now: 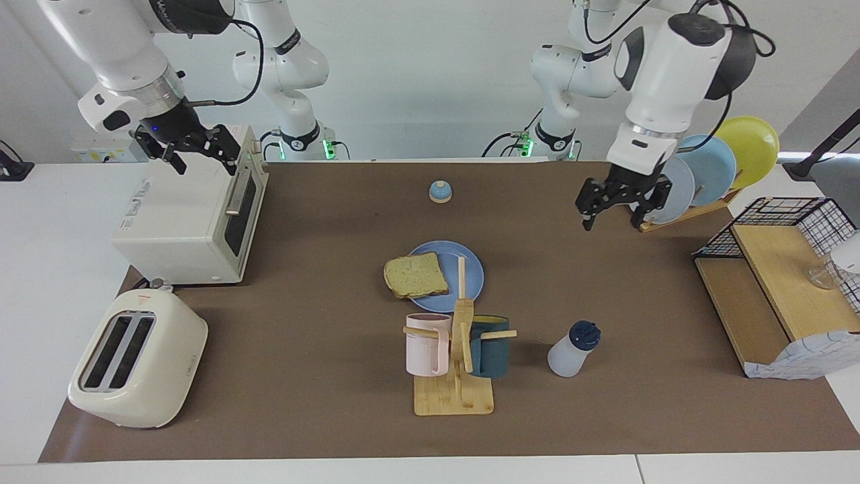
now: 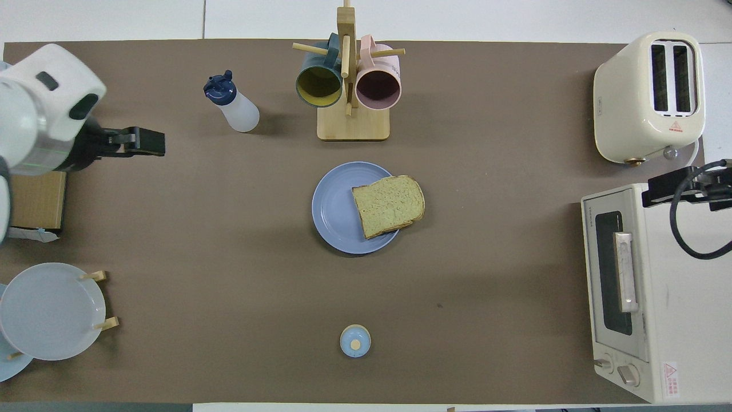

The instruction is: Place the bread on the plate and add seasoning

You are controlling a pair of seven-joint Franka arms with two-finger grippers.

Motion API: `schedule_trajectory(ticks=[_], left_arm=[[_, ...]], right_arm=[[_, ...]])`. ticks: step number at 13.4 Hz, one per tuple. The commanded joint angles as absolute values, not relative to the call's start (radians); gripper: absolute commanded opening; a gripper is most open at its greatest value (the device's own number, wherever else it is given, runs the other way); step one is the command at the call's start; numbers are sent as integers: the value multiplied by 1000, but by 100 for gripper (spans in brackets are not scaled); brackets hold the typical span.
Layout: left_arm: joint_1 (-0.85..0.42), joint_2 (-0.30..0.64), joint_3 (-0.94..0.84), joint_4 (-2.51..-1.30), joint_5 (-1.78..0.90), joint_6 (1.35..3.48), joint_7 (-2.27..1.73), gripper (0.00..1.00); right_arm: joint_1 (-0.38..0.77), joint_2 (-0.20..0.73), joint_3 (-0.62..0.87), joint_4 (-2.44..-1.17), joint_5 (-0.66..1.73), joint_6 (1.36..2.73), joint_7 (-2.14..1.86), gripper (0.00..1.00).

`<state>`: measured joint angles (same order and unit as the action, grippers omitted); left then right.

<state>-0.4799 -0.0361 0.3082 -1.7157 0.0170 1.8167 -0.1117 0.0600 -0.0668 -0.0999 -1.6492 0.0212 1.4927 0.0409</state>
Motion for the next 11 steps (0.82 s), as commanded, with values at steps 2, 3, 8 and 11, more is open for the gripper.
schedule_trajectory(ticks=[2,3,8,11], left_arm=[[-347,-75,307,-1715,-2,1695,96,100],[-319,-80,305,-1721,-2,1675,116,100],[-324,-77,296,-1717,18,1680,109,100],[-235,-68,234,-1707,20,1681,103,100]], right_arm=[[52,-71,-94,-1655,23,1496,20,100],[52,-71,-94,-1655,23,1496,20,100],[52,-71,-94,-1655,23,1496,21,100],[52,-71,-94,-1655,23,1496,21,100]])
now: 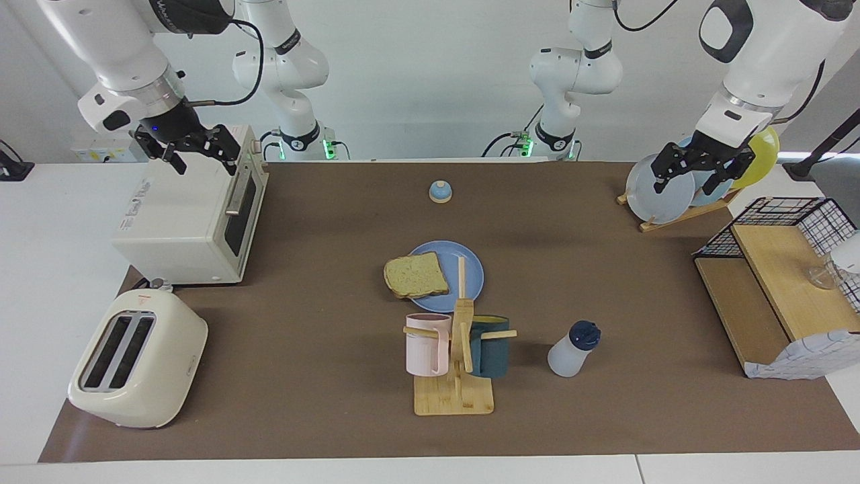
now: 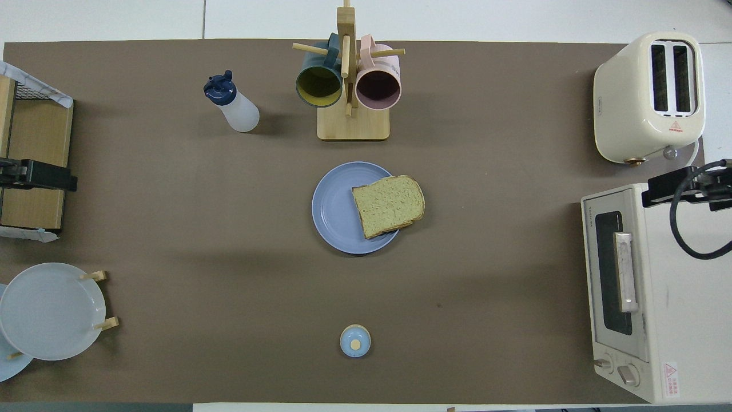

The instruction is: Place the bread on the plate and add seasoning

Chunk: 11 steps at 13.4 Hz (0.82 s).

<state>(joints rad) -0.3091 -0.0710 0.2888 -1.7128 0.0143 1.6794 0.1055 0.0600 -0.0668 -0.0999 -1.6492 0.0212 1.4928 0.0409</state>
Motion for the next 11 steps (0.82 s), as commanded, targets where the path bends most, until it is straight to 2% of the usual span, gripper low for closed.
schedule_trajectory(ticks=[1,2,3,8,11], left_arm=[[-145,-61,128,-1706,20,1681,98,100],[-67,-45,54,-1703,18,1677,100,100],[-45,-38,28,-1695,18,1661,100,100],[-49,-28,20,-1611,21,1580,104,100],[-52,-15,25,-1621,18,1598,109,100]], right_arm=[[52,-71,-94,-1655,23,1496,20,100],[52,-71,-94,-1655,23,1496,20,100],[52,-71,-94,-1655,23,1496,20,100],[52,-71,-94,-1655,23,1496,21,100],[52,-71,-94,-1655,23,1496,21,100]])
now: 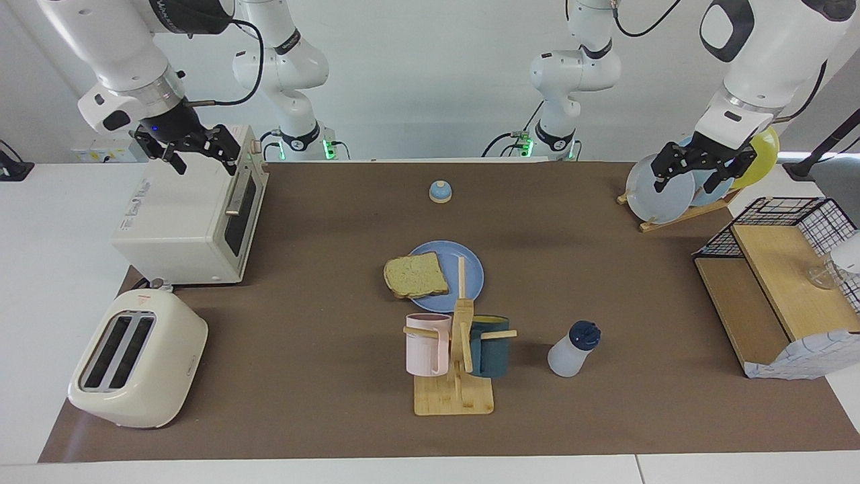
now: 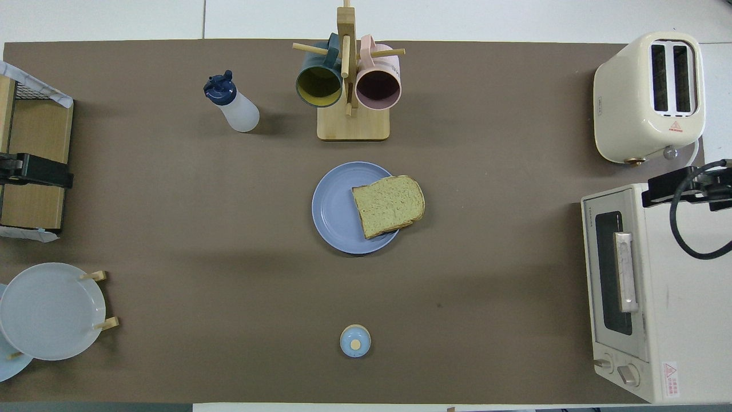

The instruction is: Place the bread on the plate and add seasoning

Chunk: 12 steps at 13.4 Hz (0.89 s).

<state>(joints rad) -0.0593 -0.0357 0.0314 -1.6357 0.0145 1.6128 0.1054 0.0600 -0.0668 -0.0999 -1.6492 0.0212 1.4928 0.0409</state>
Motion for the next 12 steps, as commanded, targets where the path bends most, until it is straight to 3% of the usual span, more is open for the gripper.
schedule_trajectory(ticks=[1,5,12], left_arm=[[-51,-14,25,-1624,17,1598,110,100],[-60,-23,26,-1591,25,1500,109,100],[-55,-23,26,-1597,-11,1601,100,100]], right_arm=[[52,-71,-94,-1655,23,1496,20,100],[52,-71,-94,-1655,23,1496,20,100],[52,-71,-94,-1655,23,1496,21,100]])
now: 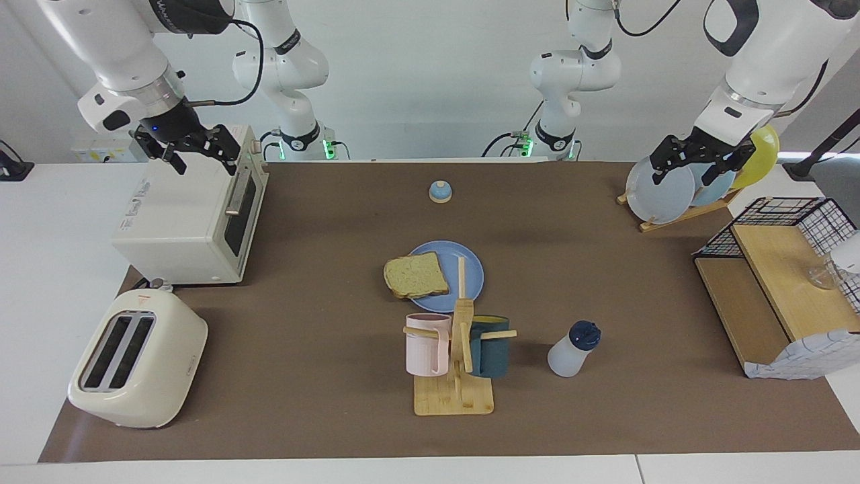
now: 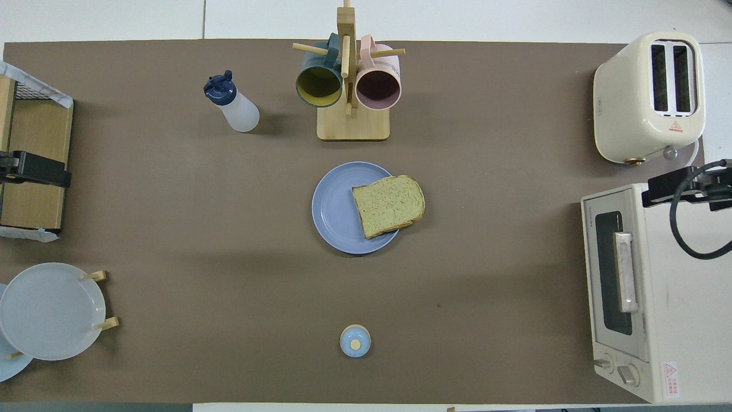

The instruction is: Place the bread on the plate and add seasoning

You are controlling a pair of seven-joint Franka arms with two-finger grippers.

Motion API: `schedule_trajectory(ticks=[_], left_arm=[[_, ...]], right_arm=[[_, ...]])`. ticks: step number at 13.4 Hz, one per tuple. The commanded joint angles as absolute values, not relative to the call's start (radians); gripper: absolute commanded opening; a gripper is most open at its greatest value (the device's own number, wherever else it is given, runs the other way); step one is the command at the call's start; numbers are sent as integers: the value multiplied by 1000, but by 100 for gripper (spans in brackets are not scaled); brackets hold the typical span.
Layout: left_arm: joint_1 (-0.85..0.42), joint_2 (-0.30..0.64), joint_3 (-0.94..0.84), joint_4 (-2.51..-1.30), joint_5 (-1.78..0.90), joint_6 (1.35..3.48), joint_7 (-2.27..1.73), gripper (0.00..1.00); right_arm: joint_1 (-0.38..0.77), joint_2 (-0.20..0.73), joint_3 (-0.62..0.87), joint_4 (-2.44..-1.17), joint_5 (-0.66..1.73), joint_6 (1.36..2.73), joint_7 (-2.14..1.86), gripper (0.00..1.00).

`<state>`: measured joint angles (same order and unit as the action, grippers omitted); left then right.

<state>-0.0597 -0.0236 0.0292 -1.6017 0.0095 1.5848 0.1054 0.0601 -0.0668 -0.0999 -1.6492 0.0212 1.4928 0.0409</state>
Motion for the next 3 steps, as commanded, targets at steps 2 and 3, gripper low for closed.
schedule_trajectory(ticks=[2,3], left_arm=[[-52,-25,26,-1598,-11,1598,98,100],[-51,-25,26,-1598,-11,1600,98,100]], right_arm=[[52,-71,-94,-1655,23,1496,21,100],[52,-71,-94,-1655,23,1496,21,100]])
